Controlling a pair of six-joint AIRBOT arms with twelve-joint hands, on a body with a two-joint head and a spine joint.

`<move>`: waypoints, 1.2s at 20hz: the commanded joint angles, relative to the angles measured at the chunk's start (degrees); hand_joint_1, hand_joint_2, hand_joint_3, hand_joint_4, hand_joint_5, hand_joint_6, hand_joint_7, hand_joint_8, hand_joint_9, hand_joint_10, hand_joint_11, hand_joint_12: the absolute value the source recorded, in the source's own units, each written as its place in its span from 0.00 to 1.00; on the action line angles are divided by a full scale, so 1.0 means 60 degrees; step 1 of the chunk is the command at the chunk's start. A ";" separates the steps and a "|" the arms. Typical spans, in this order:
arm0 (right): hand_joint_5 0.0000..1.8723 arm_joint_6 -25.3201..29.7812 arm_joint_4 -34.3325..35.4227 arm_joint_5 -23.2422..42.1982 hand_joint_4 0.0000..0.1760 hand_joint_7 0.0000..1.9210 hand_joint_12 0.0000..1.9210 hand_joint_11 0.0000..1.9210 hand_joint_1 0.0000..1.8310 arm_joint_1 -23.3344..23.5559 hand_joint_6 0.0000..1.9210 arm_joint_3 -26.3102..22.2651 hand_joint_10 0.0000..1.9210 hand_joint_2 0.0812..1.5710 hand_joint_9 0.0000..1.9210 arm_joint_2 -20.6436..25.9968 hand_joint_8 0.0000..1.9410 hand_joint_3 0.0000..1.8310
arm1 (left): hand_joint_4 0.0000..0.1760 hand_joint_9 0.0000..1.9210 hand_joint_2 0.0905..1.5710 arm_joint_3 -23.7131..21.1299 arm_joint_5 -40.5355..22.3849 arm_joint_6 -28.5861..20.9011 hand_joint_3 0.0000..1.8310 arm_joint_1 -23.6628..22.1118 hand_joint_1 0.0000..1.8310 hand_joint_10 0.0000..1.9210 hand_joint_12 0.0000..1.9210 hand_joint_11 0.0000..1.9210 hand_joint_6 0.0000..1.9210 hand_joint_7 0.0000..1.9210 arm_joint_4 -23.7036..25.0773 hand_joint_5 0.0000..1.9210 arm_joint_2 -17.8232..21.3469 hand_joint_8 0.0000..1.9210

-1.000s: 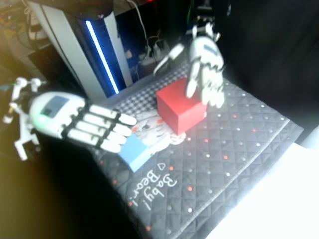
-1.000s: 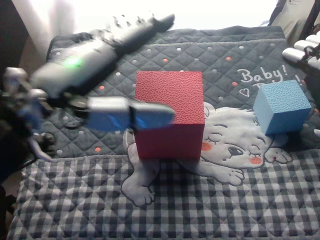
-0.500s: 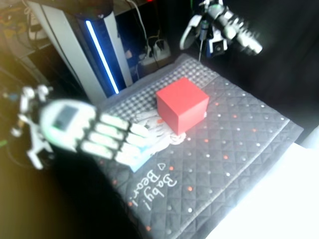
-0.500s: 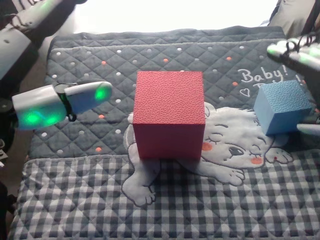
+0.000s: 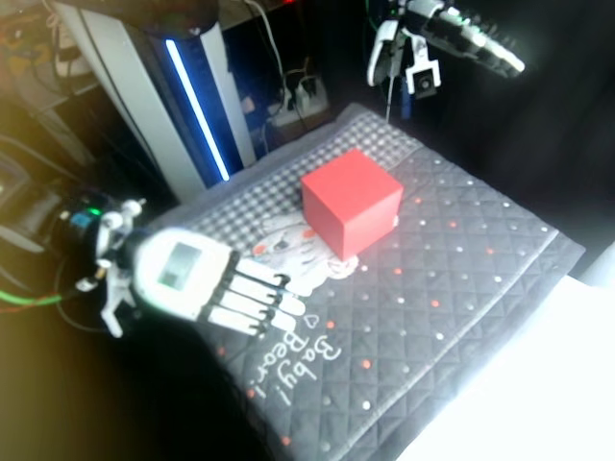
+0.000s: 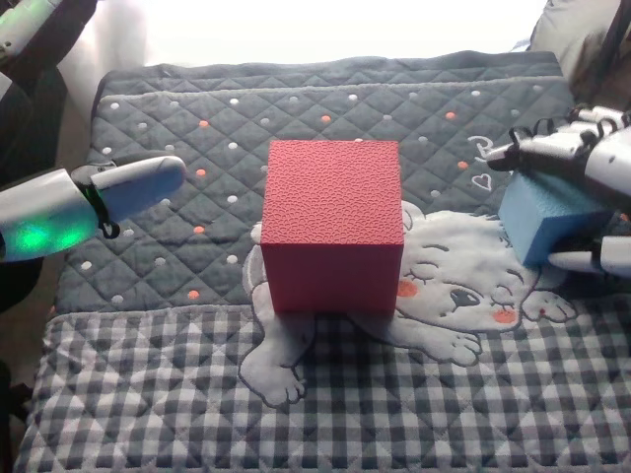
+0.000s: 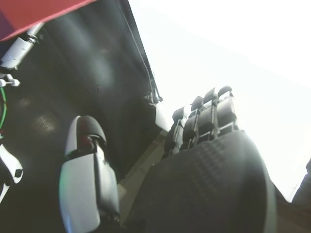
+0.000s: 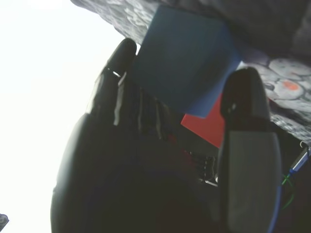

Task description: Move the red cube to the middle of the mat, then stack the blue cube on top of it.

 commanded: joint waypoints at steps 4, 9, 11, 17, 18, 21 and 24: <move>0.44 0.0009 -0.0668 0.0683 0.00 0.33 1.00 0.43 0.73 0.0618 1.00 -0.0107 1.00 0.57 0.42 0.0254 0.99 0.48 | 0.38 0.00 0.64 -0.0017 -0.1372 -0.0034 0.01 0.0087 0.34 0.00 0.00 0.00 0.00 0.00 0.0014 0.00 0.0043 0.00; 0.47 0.0641 -0.2787 0.0060 0.00 0.37 1.00 0.43 0.74 0.2177 1.00 -0.0608 1.00 0.52 0.45 0.0900 0.96 0.53 | 0.29 0.00 0.64 -0.0024 -0.1449 -0.0035 0.00 0.0195 0.33 0.00 0.00 0.00 0.00 0.00 -0.0121 0.01 0.0045 0.00; 0.42 0.1654 -0.3914 -0.0036 0.00 0.35 1.00 0.52 0.72 0.2804 1.00 -0.0577 1.00 0.57 0.48 0.0900 0.94 0.46 | 0.51 0.00 0.63 -0.0038 -0.1531 -0.0035 0.00 0.0284 0.36 0.00 0.00 0.00 0.00 0.00 -0.0217 0.00 0.0044 0.00; 0.42 0.2812 -0.6022 -0.0034 0.00 0.38 1.00 0.54 0.66 0.4578 0.84 -0.0757 1.00 0.51 0.51 0.0809 1.00 0.54 | 0.44 0.00 0.64 -0.0048 -0.1675 -0.0035 0.00 0.0352 0.37 0.00 0.00 0.00 0.00 0.00 -0.0387 0.01 0.0041 0.00; 0.34 0.2815 -0.6158 -0.0031 0.00 0.34 1.00 0.53 0.64 0.4752 0.77 -0.0763 1.00 0.67 0.50 0.0740 1.00 0.31 | 0.46 0.00 0.64 -0.0043 -0.1708 -0.0035 0.00 0.0367 0.36 0.00 0.00 0.00 0.00 0.00 -0.0408 0.01 0.0041 0.00; 0.03 0.2823 -0.6668 -0.0011 0.00 0.32 1.00 0.43 0.70 0.5233 0.49 -0.0752 1.00 0.66 0.43 0.0371 0.93 0.33 | 0.33 0.00 0.65 -0.0023 -0.1791 -0.0033 0.00 0.0416 0.37 0.00 0.00 0.00 0.00 0.00 -0.0488 0.01 0.0041 0.00; 0.06 0.2878 -0.6821 0.0171 0.00 0.31 1.00 0.42 0.70 0.5499 0.46 -0.0736 1.00 0.72 0.39 0.0037 0.90 0.22 | 0.30 0.00 0.65 -0.0006 -0.1798 -0.0033 0.00 0.0442 0.34 0.00 0.00 0.00 0.01 0.00 -0.0592 0.02 -0.0001 0.00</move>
